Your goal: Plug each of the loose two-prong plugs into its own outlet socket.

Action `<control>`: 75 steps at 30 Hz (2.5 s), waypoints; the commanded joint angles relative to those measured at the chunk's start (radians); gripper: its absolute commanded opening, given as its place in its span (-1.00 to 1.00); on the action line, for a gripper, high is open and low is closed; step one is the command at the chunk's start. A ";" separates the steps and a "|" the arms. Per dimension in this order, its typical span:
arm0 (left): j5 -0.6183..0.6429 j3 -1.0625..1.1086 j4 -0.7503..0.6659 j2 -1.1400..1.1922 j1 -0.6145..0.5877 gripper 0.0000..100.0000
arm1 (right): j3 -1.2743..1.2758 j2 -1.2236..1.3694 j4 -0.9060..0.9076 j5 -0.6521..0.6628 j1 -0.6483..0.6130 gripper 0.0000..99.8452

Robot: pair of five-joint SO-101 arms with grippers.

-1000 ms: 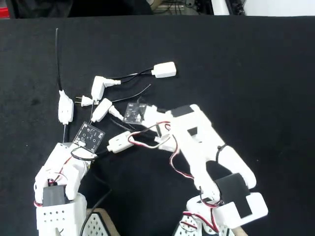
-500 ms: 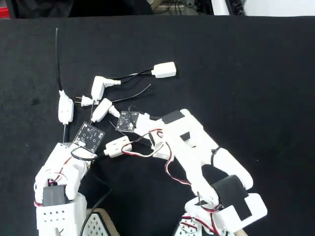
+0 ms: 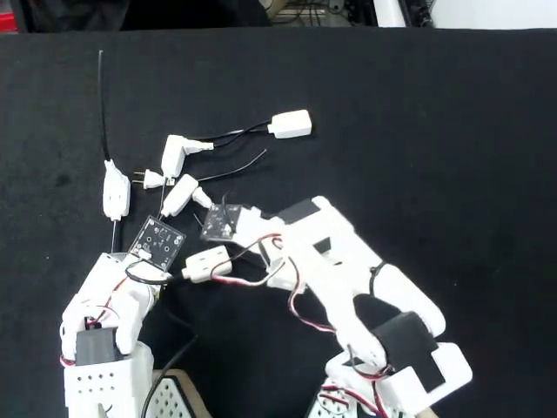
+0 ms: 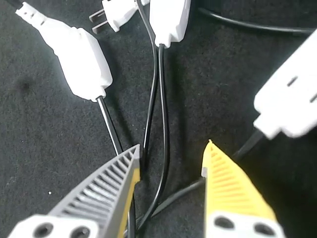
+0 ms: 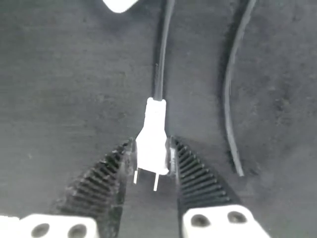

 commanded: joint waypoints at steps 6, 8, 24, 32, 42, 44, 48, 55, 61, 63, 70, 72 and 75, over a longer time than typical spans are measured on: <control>-0.005 0.013 0.005 -0.008 0.007 -0.60 | 0.097 0.018 0.051 -0.129 -0.193 -0.84; -0.005 0.013 0.006 -0.008 0.007 -0.60 | 0.097 0.018 0.051 -0.143 -0.198 -0.85; -0.005 0.013 0.006 -0.008 0.007 -0.60 | -0.001 -0.051 0.075 -0.195 -0.103 -0.98; 0.002 0.013 0.005 -0.011 0.013 -0.60 | -0.117 -0.503 0.204 -0.318 -0.018 -0.98; 0.190 -0.107 -0.032 -0.014 0.209 -0.60 | -0.027 -0.872 -0.104 -0.730 -0.025 -0.98; 0.264 -0.170 -0.032 -0.014 0.240 -0.59 | 0.027 -0.894 -0.210 -0.839 -0.052 -0.98; 0.384 -0.262 -0.048 -0.014 0.348 -0.59 | 0.127 -0.952 -0.370 -1.000 -0.149 -0.97; 0.555 -0.326 -0.124 -0.015 0.421 -0.59 | 0.265 -1.176 -0.394 -1.062 -0.235 -0.97; 0.644 -0.406 -0.117 -0.015 0.478 -0.59 | 0.378 -1.409 -0.404 -1.062 -0.250 -0.97; 0.647 -0.412 -0.117 -0.015 0.501 -0.59 | 0.407 -1.463 -0.397 -1.062 -0.250 -0.97; 0.641 -0.446 -0.046 -0.015 0.512 -0.59 | 0.458 -1.503 -0.446 -1.057 -0.247 -0.97; 0.641 -0.469 -0.020 -0.015 0.522 -0.59 | 0.481 -1.497 -0.474 -1.059 -0.247 -0.97; 0.641 -0.484 -0.020 -0.015 0.490 -0.59 | 0.498 -1.461 -0.482 -1.062 -0.253 -0.97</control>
